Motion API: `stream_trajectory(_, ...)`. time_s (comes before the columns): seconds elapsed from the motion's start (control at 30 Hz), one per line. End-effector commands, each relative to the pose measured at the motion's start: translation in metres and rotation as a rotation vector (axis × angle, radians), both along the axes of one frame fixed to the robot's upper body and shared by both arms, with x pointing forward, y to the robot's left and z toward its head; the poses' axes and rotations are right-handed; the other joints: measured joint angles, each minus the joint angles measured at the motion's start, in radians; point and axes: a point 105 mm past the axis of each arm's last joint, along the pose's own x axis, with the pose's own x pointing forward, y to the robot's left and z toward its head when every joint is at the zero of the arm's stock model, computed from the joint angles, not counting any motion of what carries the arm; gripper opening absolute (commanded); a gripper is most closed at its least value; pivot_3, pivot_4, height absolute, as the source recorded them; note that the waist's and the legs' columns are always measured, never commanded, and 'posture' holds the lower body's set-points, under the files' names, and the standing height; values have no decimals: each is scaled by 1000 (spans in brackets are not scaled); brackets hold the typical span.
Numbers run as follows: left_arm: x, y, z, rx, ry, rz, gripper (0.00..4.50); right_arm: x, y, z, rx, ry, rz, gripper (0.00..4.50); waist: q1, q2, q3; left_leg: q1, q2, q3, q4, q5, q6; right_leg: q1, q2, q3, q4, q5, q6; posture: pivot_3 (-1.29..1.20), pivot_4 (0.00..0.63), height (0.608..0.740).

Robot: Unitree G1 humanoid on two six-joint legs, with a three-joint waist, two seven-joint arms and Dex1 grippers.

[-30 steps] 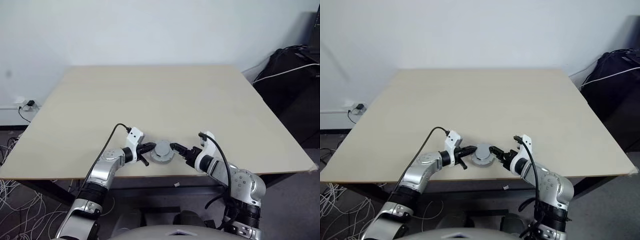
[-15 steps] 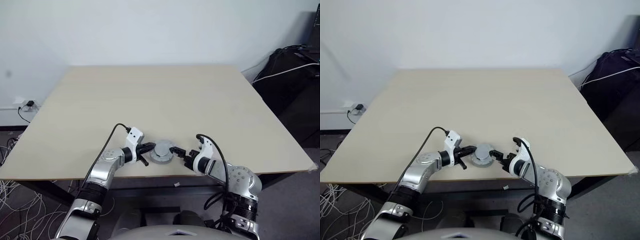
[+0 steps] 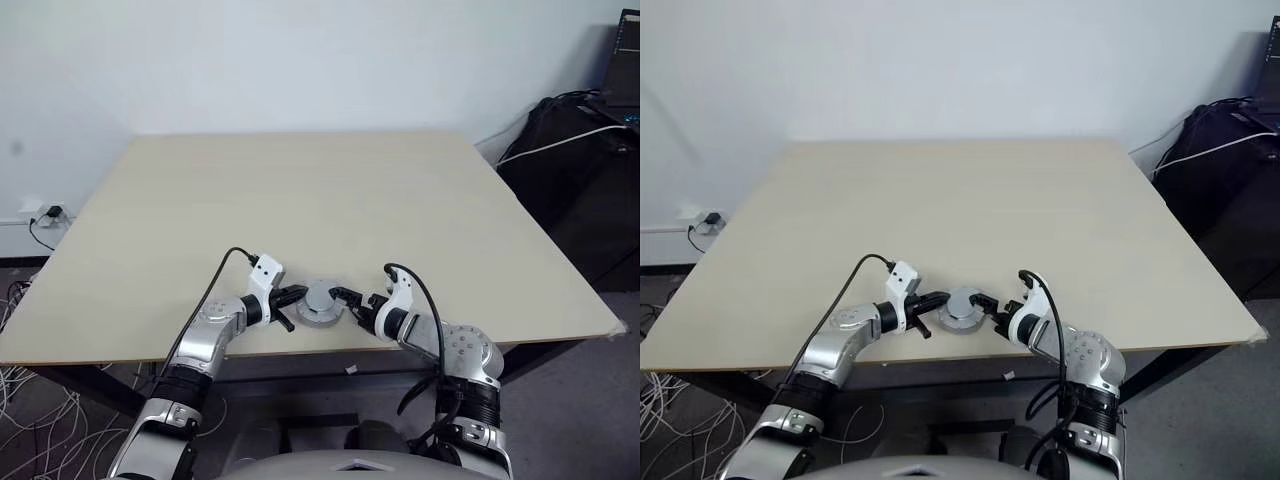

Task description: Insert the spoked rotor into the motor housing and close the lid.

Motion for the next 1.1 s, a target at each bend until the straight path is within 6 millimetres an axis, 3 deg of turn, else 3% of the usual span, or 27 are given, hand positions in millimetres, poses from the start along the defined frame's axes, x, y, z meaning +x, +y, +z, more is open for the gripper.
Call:
stream_trajectory(0.03,-8,-4,-12,26,54,-22,0,0,19,-6,41,22,-5,4475,-2,-1,-1,0,0,0,0,0,0,0,0,0,0,0,0,0,0,740)
stream_trajectory(0.23,-7,-6,-12,24,51,-28,0,-3,28,-10,77,41,19,4475,-4,-6,-6,2,0,0,0,-1,-2,1,0,1,0,1,1,0,0,740)
stream_trajectory(0.63,-9,-4,-13,25,56,-20,0,-16,53,20,266,-39,197,4475,-5,-2,-9,-2,0,0,-3,-1,-3,-4,-2,3,0,-1,-2,0,0,740)
stream_trajectory(0.97,-10,-5,-14,24,57,-19,0,-15,57,30,347,-69,188,4475,-6,0,-8,-2,0,0,-5,-2,-3,-5,-4,3,0,-1,-2,0,0,740)
stream_trajectory(1.1,-10,-6,-14,23,57,-20,0,-14,58,32,371,-76,168,3617,-7,0,-7,-3,0,0,-5,-2,-3,-5,-4,3,-1,-1,-2,0,0,740)
